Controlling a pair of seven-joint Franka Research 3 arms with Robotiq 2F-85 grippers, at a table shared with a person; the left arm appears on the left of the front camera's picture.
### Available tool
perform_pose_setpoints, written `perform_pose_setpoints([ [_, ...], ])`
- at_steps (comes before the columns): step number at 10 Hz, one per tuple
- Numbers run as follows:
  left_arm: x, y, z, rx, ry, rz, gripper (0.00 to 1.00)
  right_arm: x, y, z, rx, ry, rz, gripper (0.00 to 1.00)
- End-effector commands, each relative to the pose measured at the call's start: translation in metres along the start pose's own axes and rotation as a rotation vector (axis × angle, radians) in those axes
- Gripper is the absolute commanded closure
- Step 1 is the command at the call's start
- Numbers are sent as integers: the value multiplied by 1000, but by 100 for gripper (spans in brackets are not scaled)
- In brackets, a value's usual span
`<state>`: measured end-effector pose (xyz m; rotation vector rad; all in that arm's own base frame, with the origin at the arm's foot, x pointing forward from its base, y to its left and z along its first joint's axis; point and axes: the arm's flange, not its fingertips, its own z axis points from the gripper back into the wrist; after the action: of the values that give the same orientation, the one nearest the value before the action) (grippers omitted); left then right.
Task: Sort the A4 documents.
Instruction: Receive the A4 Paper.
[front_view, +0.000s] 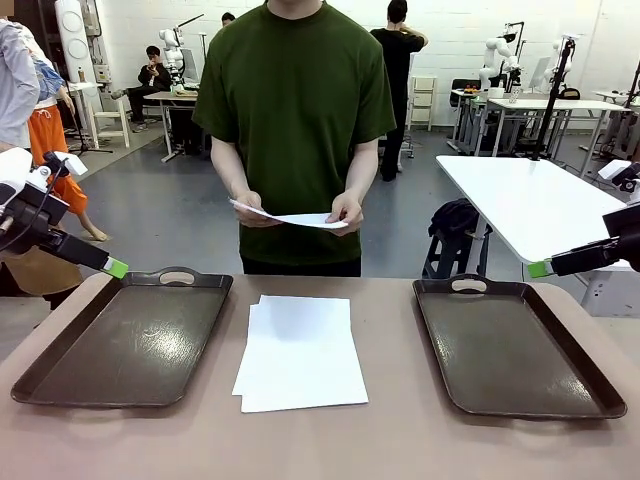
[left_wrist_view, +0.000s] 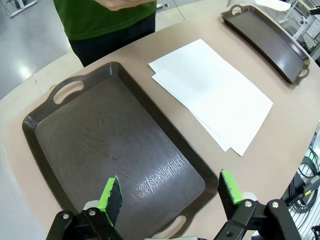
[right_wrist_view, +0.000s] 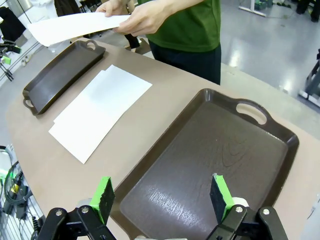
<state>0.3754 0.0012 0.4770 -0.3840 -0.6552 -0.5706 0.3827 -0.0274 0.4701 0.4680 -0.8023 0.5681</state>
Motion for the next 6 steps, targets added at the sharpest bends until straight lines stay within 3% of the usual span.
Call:
perform_pose_setpoints([
  [1,-1,3,-1,-6,-4,-6,0,-1,-2,-2,12,-6,4,0],
  [6,-1,3,-1,-6,-4,-6,0,-1,-2,-2,12,-6,4,0],
])
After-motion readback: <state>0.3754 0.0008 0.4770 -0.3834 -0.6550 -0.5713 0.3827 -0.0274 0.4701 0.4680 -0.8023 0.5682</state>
